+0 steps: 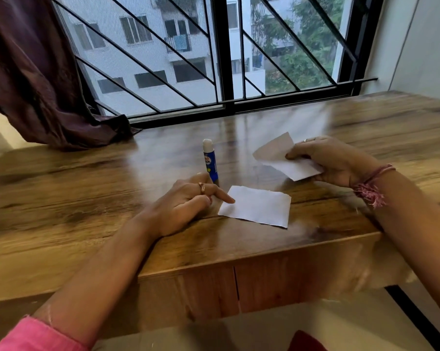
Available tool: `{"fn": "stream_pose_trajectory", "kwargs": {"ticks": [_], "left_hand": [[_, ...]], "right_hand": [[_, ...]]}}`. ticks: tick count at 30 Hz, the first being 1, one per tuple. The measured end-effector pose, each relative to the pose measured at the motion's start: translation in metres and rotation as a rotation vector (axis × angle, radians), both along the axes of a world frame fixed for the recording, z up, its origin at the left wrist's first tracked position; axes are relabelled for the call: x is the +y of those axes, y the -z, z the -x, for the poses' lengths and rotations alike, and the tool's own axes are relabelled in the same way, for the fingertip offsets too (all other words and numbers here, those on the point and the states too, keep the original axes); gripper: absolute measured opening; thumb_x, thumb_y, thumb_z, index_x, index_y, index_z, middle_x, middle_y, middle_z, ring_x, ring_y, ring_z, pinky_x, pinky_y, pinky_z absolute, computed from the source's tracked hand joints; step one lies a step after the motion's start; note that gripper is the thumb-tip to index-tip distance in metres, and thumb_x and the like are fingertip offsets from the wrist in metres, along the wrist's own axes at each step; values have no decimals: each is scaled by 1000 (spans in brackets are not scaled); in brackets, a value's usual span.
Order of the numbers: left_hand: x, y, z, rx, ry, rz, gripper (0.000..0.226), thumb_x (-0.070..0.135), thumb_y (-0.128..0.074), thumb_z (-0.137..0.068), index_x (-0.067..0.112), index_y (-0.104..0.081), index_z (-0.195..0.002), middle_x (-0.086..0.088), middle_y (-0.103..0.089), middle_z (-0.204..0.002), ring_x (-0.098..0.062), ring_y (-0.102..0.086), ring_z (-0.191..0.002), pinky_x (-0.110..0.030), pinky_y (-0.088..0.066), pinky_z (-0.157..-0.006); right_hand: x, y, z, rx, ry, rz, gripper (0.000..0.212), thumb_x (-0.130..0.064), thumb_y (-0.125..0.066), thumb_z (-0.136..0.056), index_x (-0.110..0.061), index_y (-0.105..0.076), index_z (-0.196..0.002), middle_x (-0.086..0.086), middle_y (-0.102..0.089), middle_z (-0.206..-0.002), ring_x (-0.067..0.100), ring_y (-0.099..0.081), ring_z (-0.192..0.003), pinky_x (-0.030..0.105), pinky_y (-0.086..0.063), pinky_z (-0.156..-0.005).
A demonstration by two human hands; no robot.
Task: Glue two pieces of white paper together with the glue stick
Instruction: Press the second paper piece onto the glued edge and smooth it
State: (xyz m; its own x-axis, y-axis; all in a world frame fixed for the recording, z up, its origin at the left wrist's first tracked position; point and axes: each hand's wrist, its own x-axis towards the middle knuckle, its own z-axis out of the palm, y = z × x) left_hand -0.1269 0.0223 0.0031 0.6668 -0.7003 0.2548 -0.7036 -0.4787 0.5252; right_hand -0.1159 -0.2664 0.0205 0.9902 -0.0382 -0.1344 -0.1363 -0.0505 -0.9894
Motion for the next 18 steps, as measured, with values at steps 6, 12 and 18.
{"fn": "stream_pose_trajectory", "kwargs": {"ticks": [6,12,18], "left_hand": [[-2,-2,5,-9,43,-59,44,19,-38,-83,22,-71,-112,3,-47,-87,-9,-47,-86,-21,-34,-81],[0,-1,2,-27,69,-68,44,20,-38,-84,24,-68,-116,3,-49,-90,-10,-48,-89,-30,-35,-85],[0,3,-5,-136,-97,163,35,16,-37,-80,17,-69,-93,10,-54,-86,-8,-53,-81,-18,-39,-73]], "right_hand": [[7,0,4,-15,-147,30,25,-3,-68,-80,-9,-64,-105,13,-66,-95,11,-63,-57,18,-51,-42],[19,1,9,-62,-205,112,48,-20,-79,-56,-9,-67,-100,13,-71,-92,19,-65,-69,26,-56,-53],[29,3,10,-160,-303,105,41,-18,-77,-62,-4,-69,-100,12,-73,-86,17,-68,-65,21,-56,-53]]}}
